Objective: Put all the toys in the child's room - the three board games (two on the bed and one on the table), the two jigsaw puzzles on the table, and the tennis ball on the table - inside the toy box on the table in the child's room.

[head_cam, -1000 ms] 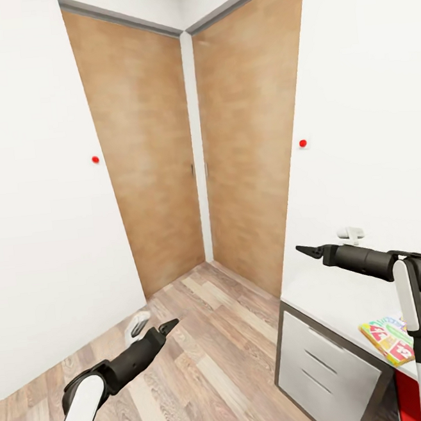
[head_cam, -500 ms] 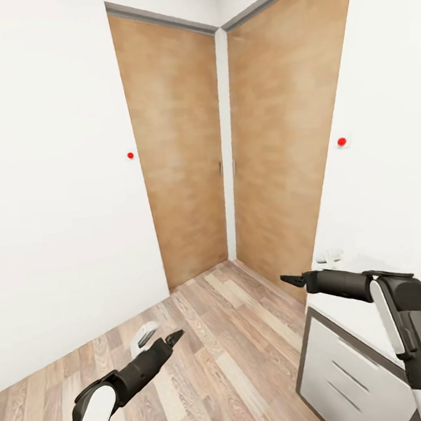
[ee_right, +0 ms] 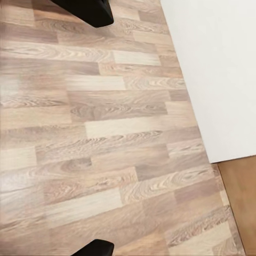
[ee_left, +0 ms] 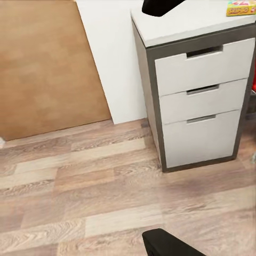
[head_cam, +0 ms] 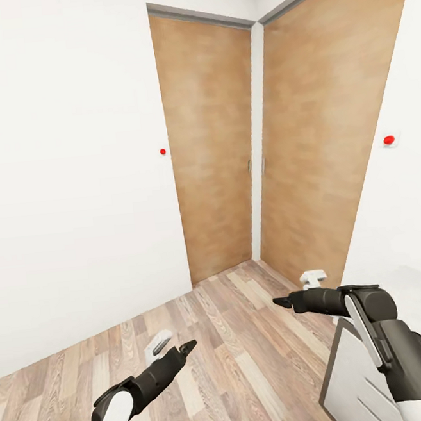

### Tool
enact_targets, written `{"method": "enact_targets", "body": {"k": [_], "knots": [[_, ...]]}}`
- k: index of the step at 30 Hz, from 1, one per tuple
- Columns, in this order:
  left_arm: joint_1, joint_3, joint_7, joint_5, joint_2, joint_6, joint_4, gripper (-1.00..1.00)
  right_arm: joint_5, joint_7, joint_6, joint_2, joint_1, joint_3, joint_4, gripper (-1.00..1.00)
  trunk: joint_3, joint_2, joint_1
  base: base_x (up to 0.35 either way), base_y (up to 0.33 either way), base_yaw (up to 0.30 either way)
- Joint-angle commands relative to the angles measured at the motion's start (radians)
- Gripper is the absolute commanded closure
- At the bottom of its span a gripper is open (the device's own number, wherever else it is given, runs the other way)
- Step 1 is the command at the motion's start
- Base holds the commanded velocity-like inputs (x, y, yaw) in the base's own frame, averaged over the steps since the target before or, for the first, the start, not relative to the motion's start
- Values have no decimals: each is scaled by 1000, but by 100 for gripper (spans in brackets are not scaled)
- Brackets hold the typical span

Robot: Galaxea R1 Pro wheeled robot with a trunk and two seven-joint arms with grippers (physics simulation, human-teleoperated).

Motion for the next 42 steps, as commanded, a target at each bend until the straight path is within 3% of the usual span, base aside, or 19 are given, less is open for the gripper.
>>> {"method": "enact_targets", "body": {"k": [1,13,24,42], "knots": [[-1,0,9,10,0,3,-1,-100,3,5,5,0,0,-1,-1,-100,0,-1,0,0,0,292],[-2,-5,3,12,-37,-40,23,-100,7,-5,5,11,1,7,-7,-100,0,-1,0,0,0,293],[-2,-5,2,10,-41,-46,34,-100,7,-7,5,12,1,6,-14,-100,0,-1,0,30,0,293],[-2,-6,2,11,-41,-47,47,-100,7,-7,5,12,1,7,-15,-100,0,-1,0,289,0,293]]}}
